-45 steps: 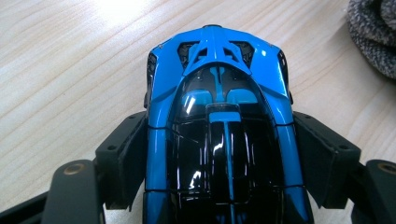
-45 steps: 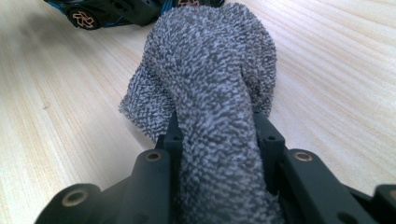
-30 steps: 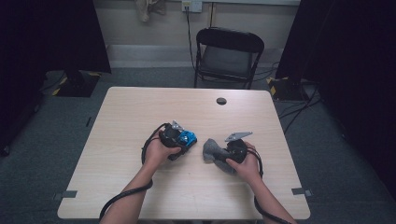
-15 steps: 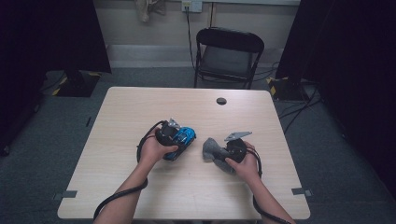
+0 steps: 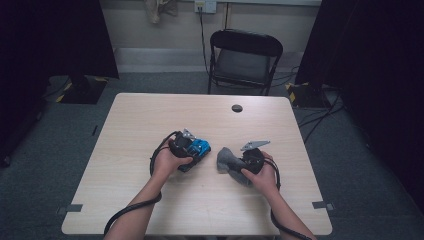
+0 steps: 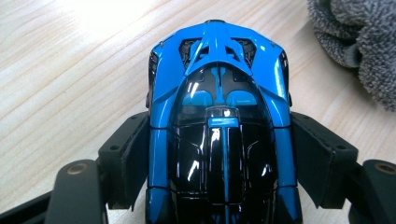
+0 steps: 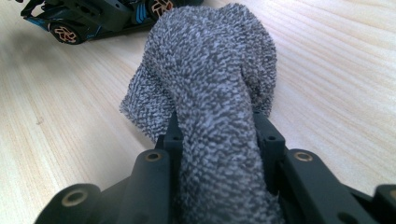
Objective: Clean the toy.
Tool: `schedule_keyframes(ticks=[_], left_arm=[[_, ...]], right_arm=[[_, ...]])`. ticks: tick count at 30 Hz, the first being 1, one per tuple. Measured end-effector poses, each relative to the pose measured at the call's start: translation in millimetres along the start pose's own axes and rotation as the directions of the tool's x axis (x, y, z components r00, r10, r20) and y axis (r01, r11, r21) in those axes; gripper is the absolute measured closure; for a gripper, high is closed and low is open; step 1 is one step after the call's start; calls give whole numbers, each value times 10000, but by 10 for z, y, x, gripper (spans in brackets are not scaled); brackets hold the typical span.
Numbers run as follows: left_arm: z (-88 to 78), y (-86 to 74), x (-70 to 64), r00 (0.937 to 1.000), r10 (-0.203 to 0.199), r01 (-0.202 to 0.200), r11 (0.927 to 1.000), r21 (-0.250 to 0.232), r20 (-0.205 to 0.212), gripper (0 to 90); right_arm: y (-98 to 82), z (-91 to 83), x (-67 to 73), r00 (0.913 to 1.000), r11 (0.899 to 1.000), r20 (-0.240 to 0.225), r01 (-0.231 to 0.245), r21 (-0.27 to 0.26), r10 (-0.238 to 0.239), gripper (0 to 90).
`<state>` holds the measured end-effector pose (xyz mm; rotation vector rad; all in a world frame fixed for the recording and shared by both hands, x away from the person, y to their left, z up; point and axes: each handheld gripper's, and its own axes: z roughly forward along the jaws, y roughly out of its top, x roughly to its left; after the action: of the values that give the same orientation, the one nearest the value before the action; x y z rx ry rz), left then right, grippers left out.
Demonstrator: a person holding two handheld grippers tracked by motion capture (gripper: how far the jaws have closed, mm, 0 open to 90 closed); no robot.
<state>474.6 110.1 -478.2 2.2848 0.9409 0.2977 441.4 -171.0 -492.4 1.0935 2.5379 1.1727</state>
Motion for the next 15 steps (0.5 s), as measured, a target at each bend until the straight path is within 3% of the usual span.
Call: schedule_keyframes(ticks=[6,12,15], left_arm=[[41,-7,-28,9997,151,-146,9995,269,-188,264],[70,-26,-29,9995,228,-226,9997,78,-203,254],[40,-7,-33,9987,307,-305,9995,43,-399,207]], right_arm=[[-2,2,2,10000,10000,11,-51,-32,51,657],[-6,2,-2,10000,10000,-23,-61,-67,61,655],[-4,2,1,10000,10000,0,-52,-53,52,654]])
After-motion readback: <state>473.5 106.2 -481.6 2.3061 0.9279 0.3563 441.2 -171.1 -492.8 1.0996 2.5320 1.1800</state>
